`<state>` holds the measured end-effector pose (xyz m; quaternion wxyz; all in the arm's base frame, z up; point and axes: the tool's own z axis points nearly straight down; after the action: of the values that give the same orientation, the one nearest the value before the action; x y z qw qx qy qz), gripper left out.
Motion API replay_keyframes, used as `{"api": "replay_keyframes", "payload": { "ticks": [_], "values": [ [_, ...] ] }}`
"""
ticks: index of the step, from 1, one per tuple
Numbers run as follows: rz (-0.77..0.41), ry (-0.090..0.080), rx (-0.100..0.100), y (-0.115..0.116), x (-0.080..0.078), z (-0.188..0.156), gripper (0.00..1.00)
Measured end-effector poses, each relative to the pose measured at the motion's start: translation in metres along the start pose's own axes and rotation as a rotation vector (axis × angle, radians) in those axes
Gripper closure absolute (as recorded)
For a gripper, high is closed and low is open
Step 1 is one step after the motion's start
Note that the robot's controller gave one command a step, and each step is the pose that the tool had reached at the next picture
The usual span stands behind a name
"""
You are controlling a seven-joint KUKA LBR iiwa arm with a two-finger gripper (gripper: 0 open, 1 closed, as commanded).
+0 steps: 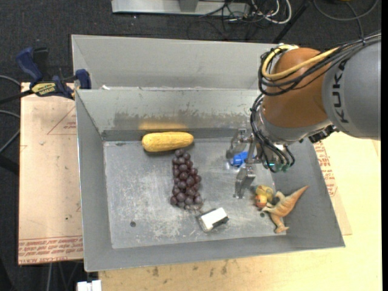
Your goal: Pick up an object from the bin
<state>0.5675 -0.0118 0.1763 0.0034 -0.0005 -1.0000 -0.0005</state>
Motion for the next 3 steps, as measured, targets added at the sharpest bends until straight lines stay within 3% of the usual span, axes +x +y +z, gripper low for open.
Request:
{"api": "replay_keyframes", "payload": {
  "ticks": [1, 2, 3],
  "values": [
    [0.0, -0.008, 0.0, 0.0, -0.002, -0.004, 0.0],
    [-0.061, -0.017, -0.001, -0.021, 0.0, 0.018, 0.0],
    [-0.222, -0.001, 0.0, -0.055, 0.029, 0.032, 0.0]
  ]
}}
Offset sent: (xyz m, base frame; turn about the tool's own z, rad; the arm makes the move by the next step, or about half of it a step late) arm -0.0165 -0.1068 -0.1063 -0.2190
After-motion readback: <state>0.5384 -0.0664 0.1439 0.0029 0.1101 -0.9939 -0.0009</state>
